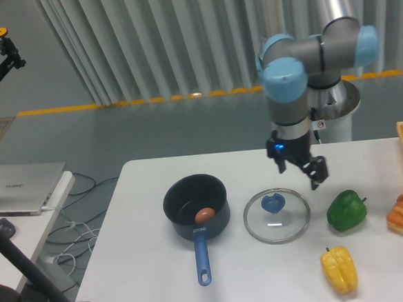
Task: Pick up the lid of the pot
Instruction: 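Move the gripper over the glass lid's blue knob and descend, then lower the open gripper around the blue knob of the glass lid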
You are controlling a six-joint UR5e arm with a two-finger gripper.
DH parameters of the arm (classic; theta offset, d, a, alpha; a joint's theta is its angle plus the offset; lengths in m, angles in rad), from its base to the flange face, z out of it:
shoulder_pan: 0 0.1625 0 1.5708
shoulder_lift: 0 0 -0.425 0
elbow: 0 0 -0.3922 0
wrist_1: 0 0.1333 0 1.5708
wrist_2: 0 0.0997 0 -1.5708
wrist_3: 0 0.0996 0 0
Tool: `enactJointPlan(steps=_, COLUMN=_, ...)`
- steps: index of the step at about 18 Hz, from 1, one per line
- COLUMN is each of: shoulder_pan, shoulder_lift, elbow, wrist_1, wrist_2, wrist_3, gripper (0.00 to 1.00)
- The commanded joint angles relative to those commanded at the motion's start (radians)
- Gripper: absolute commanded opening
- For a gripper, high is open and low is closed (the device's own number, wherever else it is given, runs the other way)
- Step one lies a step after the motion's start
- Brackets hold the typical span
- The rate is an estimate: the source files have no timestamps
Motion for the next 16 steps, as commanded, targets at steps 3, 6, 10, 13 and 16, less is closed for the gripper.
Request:
enactJointPlan(steps=3, shoulder_pan=-0.011, shoulder_lift=-0.008, elbow=-0.005, wrist_1=0.019, wrist_2=0.0, wrist_3=0.005, gripper=1.0)
enactJointPlan(steps=6, shoulder_pan=-0.025, shoulder_lift=-0.009, elbow=-0.025, wrist_1=0.025, wrist_2=0.0, wrist_3=0.015, gripper=1.0)
enactJointPlan(steps=10, shoulder_pan=-0.026, shoulder_lift=-0.026, elbow=-0.025, wrist_1=0.031, wrist_2=0.005, wrist_3=0.072, gripper=1.0)
enactJointPlan(steps=13, shoulder_pan=-0.049, shoulder_lift=-0.054, elbow=-0.02, wrist_1=0.055, wrist_2=0.006, wrist_3=0.074, gripper=1.0)
enactJointPlan(steps=16, shoulder_pan=-0.054, shoulder_lift=-0.071, elbow=-0.022, wrist_1=0.063, wrist_2=0.008, wrist_3=0.074, gripper=1.0)
